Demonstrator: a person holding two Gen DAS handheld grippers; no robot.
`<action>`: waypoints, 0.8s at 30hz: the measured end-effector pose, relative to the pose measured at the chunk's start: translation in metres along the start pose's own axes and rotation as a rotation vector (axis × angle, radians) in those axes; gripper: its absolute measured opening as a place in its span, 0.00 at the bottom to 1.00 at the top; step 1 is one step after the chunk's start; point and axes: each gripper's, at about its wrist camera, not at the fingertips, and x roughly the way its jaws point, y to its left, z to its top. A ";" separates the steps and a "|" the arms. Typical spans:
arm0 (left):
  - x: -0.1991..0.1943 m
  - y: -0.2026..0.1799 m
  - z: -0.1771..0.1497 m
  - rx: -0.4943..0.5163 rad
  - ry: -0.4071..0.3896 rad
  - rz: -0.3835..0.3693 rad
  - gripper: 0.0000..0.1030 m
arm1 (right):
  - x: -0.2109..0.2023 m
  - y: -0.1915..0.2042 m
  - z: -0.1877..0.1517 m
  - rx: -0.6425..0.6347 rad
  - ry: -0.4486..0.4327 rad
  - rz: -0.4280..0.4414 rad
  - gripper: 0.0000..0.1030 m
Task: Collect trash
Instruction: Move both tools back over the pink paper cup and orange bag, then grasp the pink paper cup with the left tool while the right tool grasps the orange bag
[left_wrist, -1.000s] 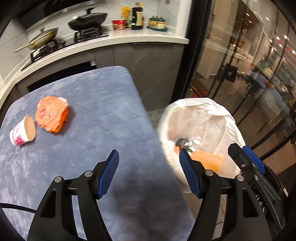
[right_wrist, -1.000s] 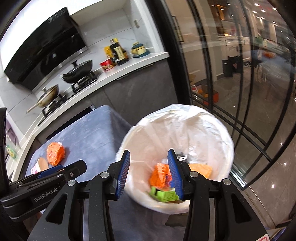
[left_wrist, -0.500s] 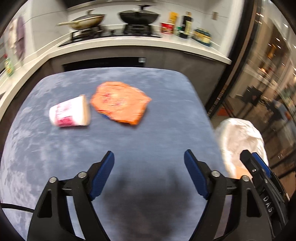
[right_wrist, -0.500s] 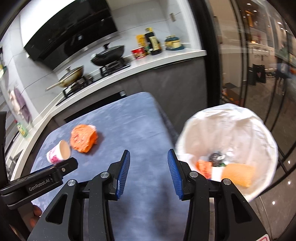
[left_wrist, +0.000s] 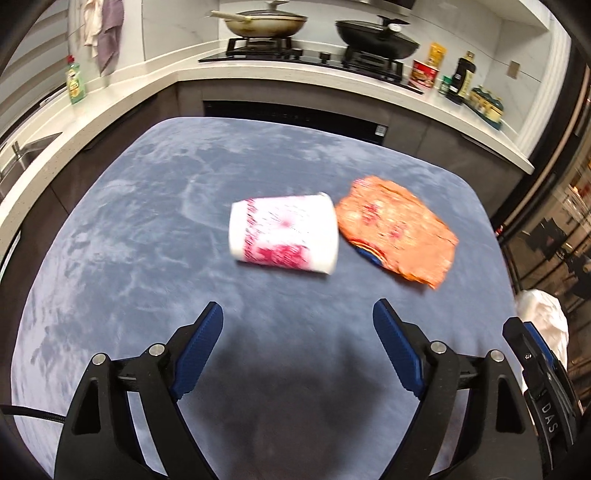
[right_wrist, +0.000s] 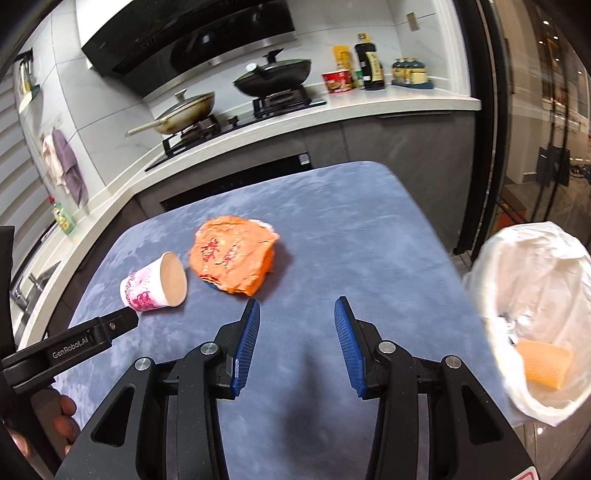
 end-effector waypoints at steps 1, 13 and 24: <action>0.003 0.003 0.003 -0.004 0.000 0.003 0.78 | 0.004 0.004 0.001 -0.003 0.005 0.002 0.40; 0.042 0.011 0.029 -0.018 0.023 -0.012 0.84 | 0.065 0.028 0.019 -0.013 0.053 0.009 0.40; 0.081 0.003 0.040 -0.008 0.060 -0.006 0.85 | 0.102 0.034 0.024 -0.009 0.084 0.023 0.40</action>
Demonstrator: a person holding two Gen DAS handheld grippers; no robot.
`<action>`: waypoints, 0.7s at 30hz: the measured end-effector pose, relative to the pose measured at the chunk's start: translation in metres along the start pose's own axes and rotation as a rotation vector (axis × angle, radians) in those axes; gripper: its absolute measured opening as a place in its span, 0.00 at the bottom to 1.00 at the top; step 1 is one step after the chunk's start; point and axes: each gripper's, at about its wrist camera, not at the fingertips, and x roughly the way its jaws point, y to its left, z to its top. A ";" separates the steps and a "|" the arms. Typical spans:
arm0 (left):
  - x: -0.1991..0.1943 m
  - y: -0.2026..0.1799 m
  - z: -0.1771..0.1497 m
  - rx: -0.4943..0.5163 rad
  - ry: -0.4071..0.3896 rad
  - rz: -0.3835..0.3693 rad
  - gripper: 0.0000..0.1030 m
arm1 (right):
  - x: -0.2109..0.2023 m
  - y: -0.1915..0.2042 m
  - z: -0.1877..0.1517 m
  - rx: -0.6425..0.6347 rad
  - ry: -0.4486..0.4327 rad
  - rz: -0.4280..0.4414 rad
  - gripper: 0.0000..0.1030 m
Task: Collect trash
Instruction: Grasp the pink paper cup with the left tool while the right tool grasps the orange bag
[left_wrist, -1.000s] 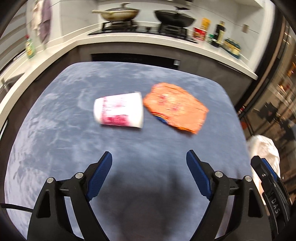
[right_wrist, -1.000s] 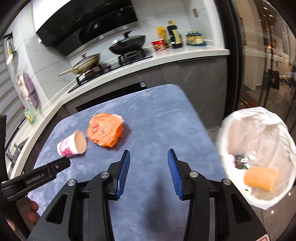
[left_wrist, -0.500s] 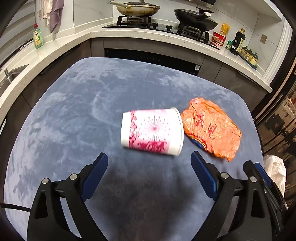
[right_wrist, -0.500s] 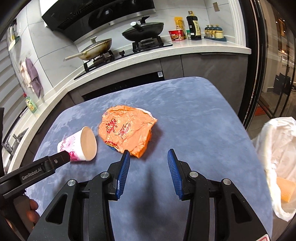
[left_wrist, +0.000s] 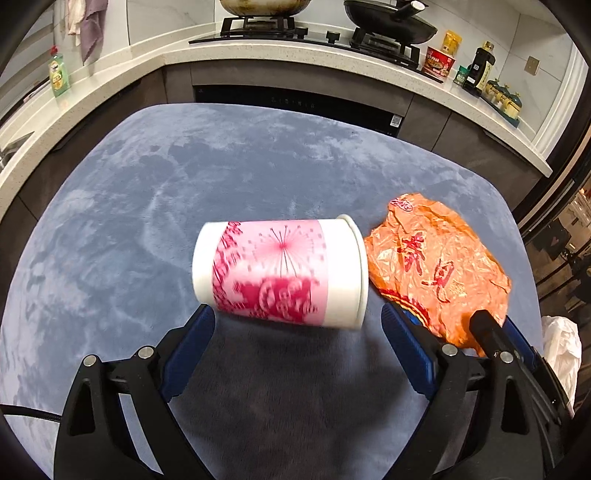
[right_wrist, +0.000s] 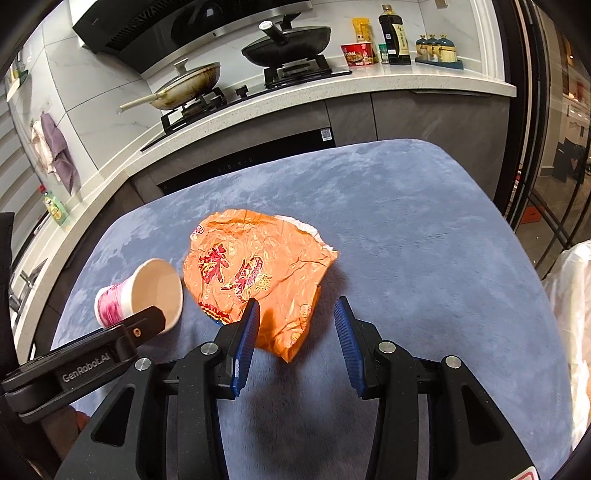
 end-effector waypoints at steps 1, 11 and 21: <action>0.002 0.000 0.001 -0.001 0.002 0.000 0.85 | 0.002 0.001 0.000 0.000 0.003 0.003 0.40; 0.009 0.000 0.000 0.003 0.023 -0.040 0.49 | 0.011 0.003 -0.003 0.004 0.012 0.022 0.20; -0.005 0.007 -0.005 -0.010 0.007 -0.050 0.50 | -0.005 0.000 -0.003 0.004 -0.007 0.041 0.12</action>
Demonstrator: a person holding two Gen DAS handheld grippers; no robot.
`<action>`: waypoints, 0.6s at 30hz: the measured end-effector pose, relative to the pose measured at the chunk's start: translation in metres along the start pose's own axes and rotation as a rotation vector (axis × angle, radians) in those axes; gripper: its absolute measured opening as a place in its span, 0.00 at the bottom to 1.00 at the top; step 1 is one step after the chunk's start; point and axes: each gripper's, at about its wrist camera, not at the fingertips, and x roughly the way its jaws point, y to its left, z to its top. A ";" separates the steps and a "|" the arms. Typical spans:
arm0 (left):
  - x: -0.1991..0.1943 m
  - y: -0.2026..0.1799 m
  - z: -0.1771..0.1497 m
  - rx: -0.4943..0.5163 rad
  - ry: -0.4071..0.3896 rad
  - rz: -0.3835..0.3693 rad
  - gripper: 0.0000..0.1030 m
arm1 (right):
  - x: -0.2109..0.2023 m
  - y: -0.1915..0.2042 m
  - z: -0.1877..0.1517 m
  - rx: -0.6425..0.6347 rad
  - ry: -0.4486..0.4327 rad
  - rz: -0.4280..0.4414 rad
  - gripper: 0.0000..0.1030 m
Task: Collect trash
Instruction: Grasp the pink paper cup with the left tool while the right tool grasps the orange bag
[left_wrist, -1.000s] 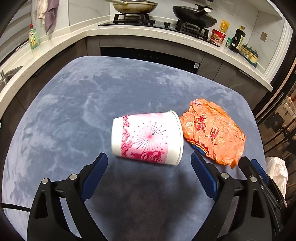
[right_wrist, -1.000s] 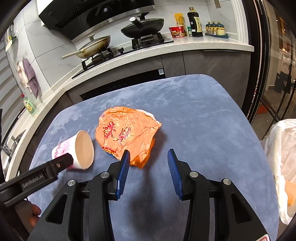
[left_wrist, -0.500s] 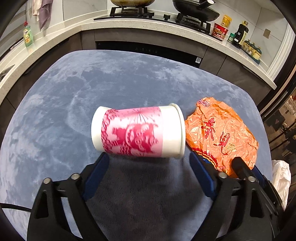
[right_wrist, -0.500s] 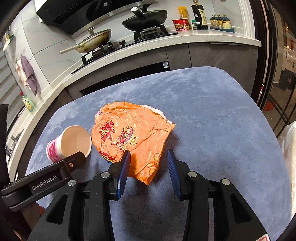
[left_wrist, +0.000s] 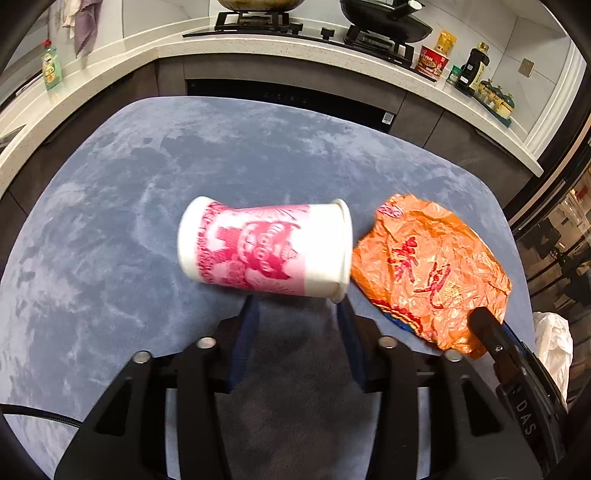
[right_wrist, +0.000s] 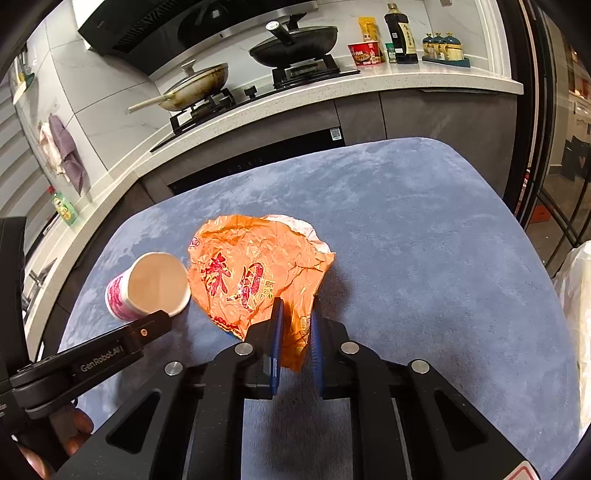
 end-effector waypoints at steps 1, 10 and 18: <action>-0.003 0.002 -0.001 -0.003 -0.008 0.004 0.54 | -0.002 -0.001 0.000 0.002 -0.003 0.001 0.12; -0.013 0.022 0.003 -0.011 -0.053 0.032 0.76 | -0.009 -0.006 0.000 0.028 -0.017 0.008 0.12; 0.002 0.017 0.013 0.076 -0.074 0.017 0.88 | -0.005 -0.004 0.003 0.019 -0.015 0.013 0.12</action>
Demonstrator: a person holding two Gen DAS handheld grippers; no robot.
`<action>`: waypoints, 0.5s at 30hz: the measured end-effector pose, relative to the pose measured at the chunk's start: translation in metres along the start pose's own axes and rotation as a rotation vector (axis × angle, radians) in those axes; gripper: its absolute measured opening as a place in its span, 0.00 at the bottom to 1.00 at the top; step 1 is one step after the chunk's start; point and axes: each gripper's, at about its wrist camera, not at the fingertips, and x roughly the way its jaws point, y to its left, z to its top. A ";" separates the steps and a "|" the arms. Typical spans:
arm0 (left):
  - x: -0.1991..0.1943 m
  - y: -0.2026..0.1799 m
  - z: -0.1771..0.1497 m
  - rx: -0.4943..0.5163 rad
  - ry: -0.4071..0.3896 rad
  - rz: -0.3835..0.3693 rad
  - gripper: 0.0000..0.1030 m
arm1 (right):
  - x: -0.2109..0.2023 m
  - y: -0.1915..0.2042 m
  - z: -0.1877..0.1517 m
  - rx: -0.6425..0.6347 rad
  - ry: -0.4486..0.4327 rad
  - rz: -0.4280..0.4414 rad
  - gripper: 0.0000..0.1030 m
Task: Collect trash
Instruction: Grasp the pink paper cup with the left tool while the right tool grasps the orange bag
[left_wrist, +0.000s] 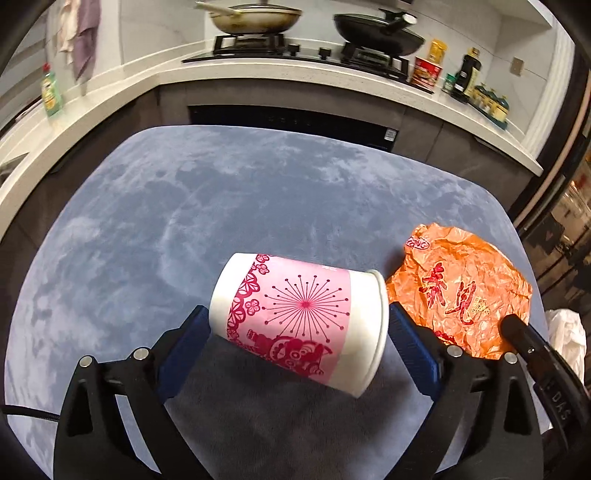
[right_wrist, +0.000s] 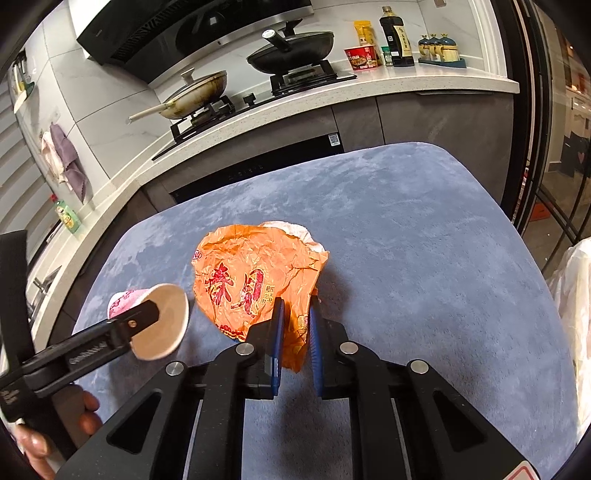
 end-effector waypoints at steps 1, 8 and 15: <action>0.003 -0.001 0.000 0.008 0.003 0.001 0.88 | 0.001 0.000 0.000 0.000 0.001 0.001 0.12; 0.000 -0.003 -0.002 0.012 0.000 -0.016 0.73 | 0.004 0.007 -0.002 -0.008 0.009 0.003 0.12; -0.002 -0.015 -0.011 0.028 0.049 -0.041 0.12 | -0.010 0.008 -0.004 -0.012 -0.006 0.011 0.12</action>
